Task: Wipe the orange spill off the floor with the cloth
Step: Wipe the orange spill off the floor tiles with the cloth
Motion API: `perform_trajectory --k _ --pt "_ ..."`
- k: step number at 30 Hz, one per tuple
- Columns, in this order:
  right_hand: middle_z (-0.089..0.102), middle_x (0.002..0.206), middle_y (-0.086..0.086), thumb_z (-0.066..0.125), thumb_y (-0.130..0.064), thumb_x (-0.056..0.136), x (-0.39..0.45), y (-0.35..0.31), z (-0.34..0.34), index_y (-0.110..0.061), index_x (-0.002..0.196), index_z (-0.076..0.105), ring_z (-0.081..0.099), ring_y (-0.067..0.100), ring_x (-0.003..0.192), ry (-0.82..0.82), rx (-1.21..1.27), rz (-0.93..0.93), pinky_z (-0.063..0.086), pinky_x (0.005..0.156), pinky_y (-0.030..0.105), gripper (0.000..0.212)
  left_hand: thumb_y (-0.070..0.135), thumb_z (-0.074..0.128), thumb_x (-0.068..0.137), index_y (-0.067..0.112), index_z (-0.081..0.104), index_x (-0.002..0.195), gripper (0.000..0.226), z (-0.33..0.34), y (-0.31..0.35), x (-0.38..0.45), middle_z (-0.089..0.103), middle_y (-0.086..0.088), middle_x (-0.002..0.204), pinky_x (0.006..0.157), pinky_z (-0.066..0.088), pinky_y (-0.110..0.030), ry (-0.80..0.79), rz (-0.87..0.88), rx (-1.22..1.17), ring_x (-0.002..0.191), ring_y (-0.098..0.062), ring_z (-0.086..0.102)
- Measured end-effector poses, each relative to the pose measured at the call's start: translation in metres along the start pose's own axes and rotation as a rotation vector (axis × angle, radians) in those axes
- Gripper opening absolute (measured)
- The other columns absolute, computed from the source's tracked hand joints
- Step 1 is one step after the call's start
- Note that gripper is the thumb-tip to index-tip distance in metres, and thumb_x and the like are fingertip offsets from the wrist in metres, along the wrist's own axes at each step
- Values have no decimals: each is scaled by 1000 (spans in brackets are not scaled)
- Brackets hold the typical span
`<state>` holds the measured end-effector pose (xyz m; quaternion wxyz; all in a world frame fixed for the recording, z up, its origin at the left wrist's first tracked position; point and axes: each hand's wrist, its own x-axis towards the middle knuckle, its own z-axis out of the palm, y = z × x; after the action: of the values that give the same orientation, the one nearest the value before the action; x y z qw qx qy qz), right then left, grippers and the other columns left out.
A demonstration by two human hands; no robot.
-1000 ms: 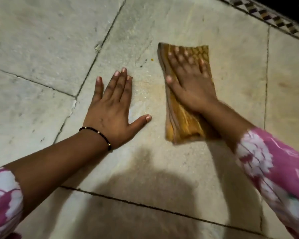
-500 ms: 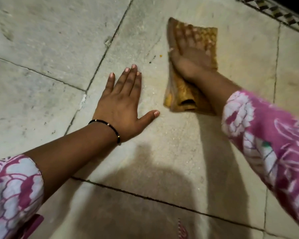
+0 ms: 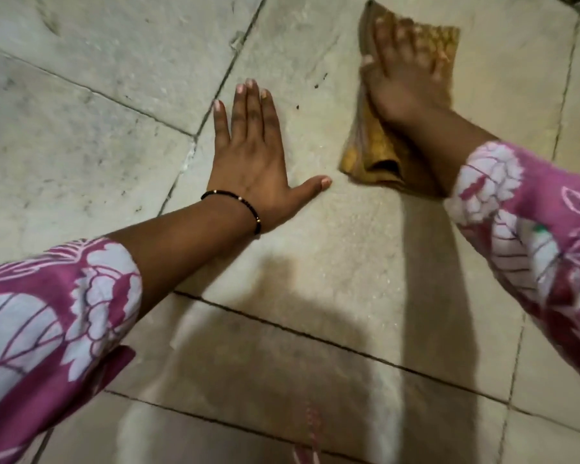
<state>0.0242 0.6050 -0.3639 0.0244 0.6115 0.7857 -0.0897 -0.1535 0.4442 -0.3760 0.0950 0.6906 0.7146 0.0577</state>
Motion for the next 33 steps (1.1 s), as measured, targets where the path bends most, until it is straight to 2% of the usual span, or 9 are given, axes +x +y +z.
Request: perform_trajectory --k 4,8,12,14,16,20,25,29,33 --pt "1 160 0 15 -47 98 -55 -37 12 -32 151 3 0 24 146 -25 -70 -338 0 114 50 56 88 24 71 -6 -7 146 124 -3 -1 -3 -8 -27 155 116 -8 -51 30 -26 -91 144 -38 -9" --pt "1 160 -5 17 -46 98 -137 27 11 -34 151 5 -2 16 146 -74 -139 -436 -2 116 47 55 92 26 67 -6 -9 145 130 -5 -1 -3 -10 -26 155 117 -6 -51 7 -36 -81 144 -37 -11" --pt "2 160 -5 14 -48 98 -116 80 -2 -39 150 4 -2 16 146 -30 -58 -164 0 116 48 53 93 23 67 -5 -9 145 130 -5 1 -3 -10 -26 155 117 -6 -50 -12 -41 -46 144 -35 -12" --pt "-1 160 -3 14 -47 99 -65 66 -5 -36 150 2 -4 19 146 23 -3 27 -2 116 50 53 92 23 67 -5 -9 146 129 -5 1 -2 -11 -26 155 117 -6 -50 -13 -37 -47 144 -36 -13" --pt "-3 160 0 16 -46 99 -20 28 -3 -32 150 1 -5 23 146 2 2 84 -4 115 51 55 92 24 68 -5 -10 145 128 -5 2 -2 -12 -26 155 117 -7 -49 -17 -39 -64 144 -35 -14" --pt "-3 160 -1 17 -46 99 -26 -46 11 -32 151 1 -3 23 146 -48 -81 -333 -1 114 52 56 90 25 69 -6 -10 145 127 -3 0 -3 -12 -27 155 118 -5 -48 29 -38 -136 144 -34 -14" --pt "2 160 -5 16 -44 97 -132 5 12 -32 151 5 -2 17 146 -124 -204 -678 0 116 48 57 88 24 69 -5 -10 145 126 -6 -1 -4 -12 -26 155 118 -4 -48 46 -33 -201 144 -34 -14" --pt "6 159 -6 12 -50 96 -114 68 0 -41 148 0 4 18 146 -102 -181 -431 3 116 48 54 89 22 69 -5 -14 145 126 -5 -1 -3 -18 -25 154 117 -10 -45 6 3 -174 143 -33 -19" --pt "3 160 -5 16 -47 98 -34 27 0 -41 148 4 0 19 146 22 -50 -81 -1 114 48 52 87 23 72 -2 -16 145 122 -5 1 -1 -20 -22 154 117 -9 -45 8 55 -160 143 -30 -21"
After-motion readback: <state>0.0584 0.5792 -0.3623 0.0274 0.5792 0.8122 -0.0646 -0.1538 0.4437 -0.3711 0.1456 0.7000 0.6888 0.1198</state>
